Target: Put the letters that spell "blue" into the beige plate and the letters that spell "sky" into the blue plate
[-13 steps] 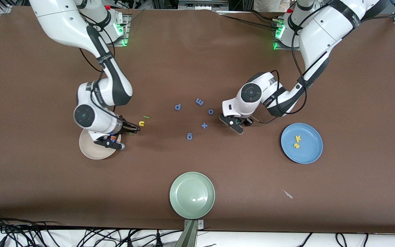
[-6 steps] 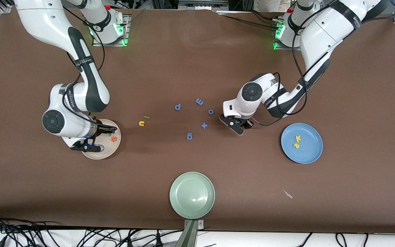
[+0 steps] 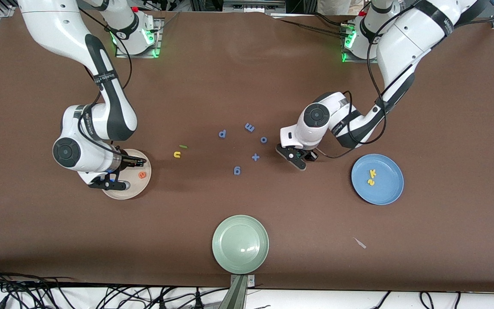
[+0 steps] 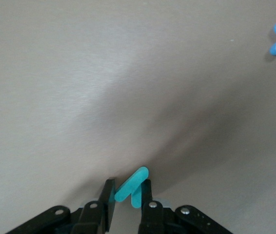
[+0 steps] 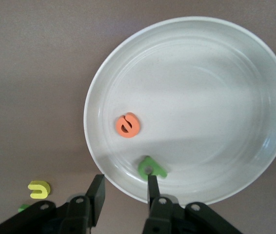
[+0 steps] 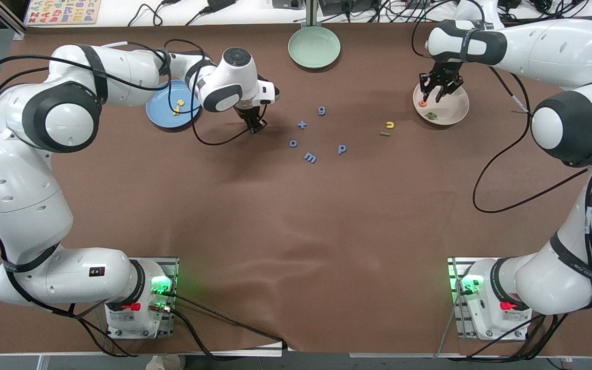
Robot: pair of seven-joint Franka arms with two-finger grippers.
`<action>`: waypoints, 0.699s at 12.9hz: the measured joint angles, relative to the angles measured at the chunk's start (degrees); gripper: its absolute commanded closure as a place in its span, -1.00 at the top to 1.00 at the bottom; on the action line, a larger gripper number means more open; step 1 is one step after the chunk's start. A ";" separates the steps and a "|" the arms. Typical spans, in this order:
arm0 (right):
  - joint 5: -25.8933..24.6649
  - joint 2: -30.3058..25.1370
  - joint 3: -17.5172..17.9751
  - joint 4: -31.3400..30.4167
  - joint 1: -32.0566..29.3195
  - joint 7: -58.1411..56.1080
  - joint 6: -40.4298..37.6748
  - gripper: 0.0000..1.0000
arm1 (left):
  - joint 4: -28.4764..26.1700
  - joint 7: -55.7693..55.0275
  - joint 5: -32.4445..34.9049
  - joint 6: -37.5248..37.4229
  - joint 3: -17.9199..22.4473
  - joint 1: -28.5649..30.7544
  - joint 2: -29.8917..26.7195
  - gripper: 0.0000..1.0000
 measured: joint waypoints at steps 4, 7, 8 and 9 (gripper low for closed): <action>0.33 0.13 1.76 0.00 1.14 6.81 0.55 -0.15 | 3.78 8.13 0.00 -12.55 -0.18 1.57 -5.14 -0.92; 0.34 0.61 3.49 -0.06 4.39 15.31 1.81 -0.12 | 6.10 23.45 -0.01 -17.69 -0.07 7.64 -7.45 -0.85; 0.34 0.85 3.59 -0.17 5.63 17.29 2.40 -0.10 | 6.25 28.53 -0.08 -17.88 -0.05 10.62 -7.59 -0.84; 0.34 1.12 3.66 -0.74 6.65 18.90 3.74 -0.10 | 6.21 32.73 -0.27 -17.87 0.01 13.57 -7.42 -0.82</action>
